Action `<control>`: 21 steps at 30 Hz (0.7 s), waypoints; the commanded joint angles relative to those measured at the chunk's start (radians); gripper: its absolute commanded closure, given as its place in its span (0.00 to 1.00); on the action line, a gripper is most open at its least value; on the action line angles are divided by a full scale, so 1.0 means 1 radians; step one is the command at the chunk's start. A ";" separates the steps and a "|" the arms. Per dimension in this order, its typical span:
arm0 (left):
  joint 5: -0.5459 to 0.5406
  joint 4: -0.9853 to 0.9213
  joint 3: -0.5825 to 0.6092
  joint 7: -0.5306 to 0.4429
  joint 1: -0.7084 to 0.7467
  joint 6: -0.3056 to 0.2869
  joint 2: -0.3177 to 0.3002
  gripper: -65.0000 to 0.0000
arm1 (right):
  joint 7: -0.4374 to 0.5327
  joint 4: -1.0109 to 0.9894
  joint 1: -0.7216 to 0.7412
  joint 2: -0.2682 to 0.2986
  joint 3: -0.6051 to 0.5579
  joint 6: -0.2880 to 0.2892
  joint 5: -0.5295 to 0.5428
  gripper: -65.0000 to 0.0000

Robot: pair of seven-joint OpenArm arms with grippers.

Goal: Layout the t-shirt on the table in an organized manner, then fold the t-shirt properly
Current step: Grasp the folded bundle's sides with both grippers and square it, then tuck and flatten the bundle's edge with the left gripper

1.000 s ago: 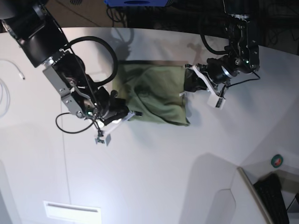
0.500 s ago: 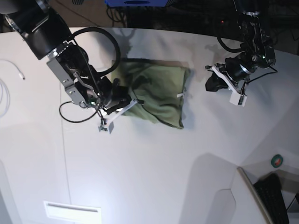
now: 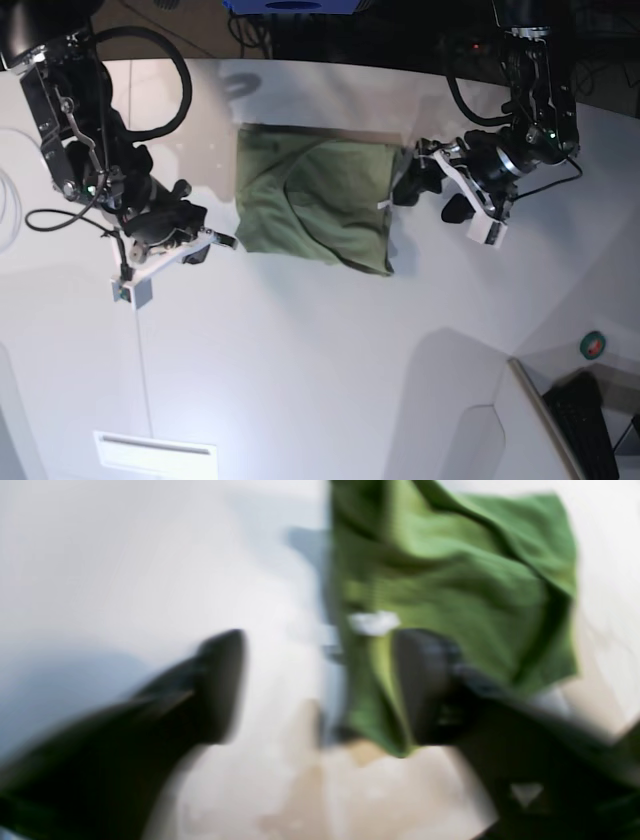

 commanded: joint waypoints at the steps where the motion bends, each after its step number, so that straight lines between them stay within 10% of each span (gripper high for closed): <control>1: -0.019 0.013 0.000 -0.027 -0.022 -0.009 -0.011 0.03 | 0.002 0.014 0.004 0.000 0.002 0.034 0.009 1.00; 21: -0.008 -0.389 0.136 -0.032 -0.196 -0.009 0.058 0.07 | 0.003 0.011 -0.030 -0.003 0.005 0.115 0.009 1.00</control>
